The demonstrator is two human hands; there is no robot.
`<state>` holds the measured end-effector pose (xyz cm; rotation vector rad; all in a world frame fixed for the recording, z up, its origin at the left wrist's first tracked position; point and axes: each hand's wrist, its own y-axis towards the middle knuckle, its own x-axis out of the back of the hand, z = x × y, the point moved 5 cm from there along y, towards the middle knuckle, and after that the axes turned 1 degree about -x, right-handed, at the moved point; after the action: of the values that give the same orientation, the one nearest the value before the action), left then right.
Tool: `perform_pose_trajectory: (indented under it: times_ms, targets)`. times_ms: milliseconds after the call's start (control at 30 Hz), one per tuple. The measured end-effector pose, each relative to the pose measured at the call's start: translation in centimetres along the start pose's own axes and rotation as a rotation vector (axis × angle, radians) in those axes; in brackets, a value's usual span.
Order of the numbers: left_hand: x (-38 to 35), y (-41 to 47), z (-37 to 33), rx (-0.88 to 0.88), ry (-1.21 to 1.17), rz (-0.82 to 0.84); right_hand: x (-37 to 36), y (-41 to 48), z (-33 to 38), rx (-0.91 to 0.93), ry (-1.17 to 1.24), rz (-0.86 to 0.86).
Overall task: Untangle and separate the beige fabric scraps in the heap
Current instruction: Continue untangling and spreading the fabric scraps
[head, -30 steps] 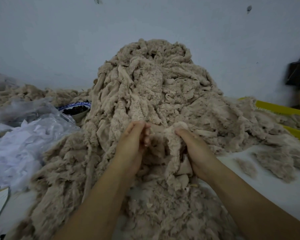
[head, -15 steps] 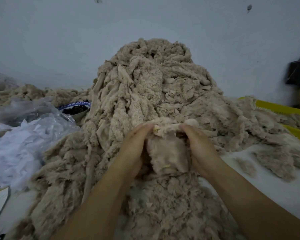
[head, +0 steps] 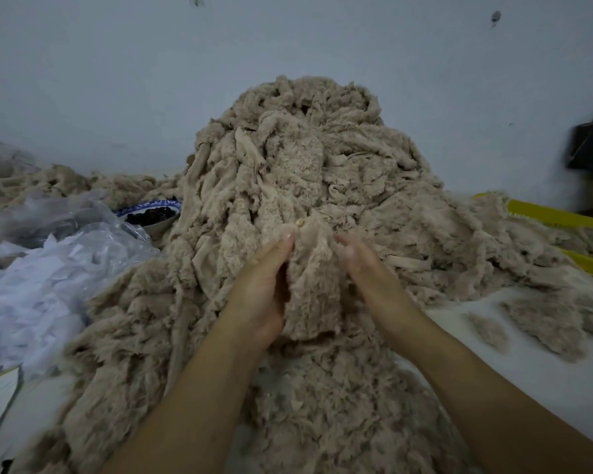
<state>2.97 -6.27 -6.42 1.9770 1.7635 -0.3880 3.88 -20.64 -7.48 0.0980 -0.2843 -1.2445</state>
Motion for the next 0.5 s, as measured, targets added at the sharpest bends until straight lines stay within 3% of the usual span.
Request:
perform_pose_trajectory:
  times_ms: [100,200,300,367,433,500]
  targets:
    - [0.1,0.0,0.1,-0.031,0.112,-0.047,-1.0,0.3,-0.8,0.004,-0.162,0.042]
    - [0.1,-0.3,-0.7,-0.169,0.56,-0.131,-0.5,0.5,-1.5,-0.037,-0.084,0.001]
    - [0.4,-0.6,-2.6,-0.458,0.969,-0.257,0.5,0.4,-1.1,-0.09,0.206,-0.022]
    - [1.0,-0.8,-3.2,-0.572,1.104,-0.349,3.1,0.7,-0.3,-0.025,0.641,-0.188]
    - [1.9,-0.6,-3.3,-0.551,1.236,-0.449,5.4,1.1,-0.4,0.008,0.984,-0.338]
    - [3.0,0.0,-2.7,-0.352,1.425,-0.486,5.4,1.1,-2.1,-0.13,0.943,-0.379]
